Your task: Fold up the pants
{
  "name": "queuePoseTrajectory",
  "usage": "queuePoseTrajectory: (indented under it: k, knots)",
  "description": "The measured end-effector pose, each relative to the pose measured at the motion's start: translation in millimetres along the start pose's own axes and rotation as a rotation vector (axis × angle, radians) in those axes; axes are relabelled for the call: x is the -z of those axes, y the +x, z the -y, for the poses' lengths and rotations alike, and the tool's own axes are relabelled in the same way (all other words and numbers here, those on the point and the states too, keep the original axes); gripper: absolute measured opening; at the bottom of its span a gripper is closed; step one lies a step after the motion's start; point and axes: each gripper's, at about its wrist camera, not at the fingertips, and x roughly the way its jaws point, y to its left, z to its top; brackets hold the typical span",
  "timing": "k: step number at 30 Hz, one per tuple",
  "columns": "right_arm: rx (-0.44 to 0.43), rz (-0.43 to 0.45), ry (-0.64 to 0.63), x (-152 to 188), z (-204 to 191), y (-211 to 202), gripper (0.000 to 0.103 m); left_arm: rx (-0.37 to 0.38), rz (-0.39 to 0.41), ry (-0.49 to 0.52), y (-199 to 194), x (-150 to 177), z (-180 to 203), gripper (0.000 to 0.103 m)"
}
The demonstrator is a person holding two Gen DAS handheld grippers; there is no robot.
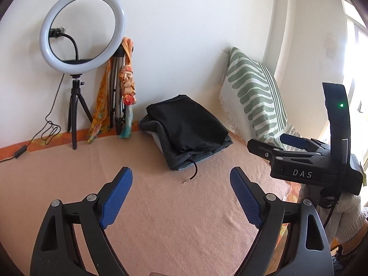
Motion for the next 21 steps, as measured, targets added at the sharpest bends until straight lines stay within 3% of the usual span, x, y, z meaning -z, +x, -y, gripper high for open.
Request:
queuePoseTrajectory:
  k: [5,14,16,19,21]
  knots:
    - [0.007,0.023,-0.020,17,-12,-16,0.103,-0.053,0.010,0.055,-13,14,9,0.087]
    - [0.030,0.032,-0.006,41,-10,-21,0.103,-0.080,0.030,0.072,-18,28,19,0.088]
    - [0.037,0.037,0.000,42,-7,-21,0.103,-0.096,0.032,0.088,-18,31,21,0.090]
    - [0.041,0.045,0.019,44,-1,-20,0.103,-0.115,0.036,0.082,-18,34,21,0.102]
    - [0.041,0.048,0.024,45,1,-20,0.103,-0.115,0.040,0.074,-19,35,20,0.102]
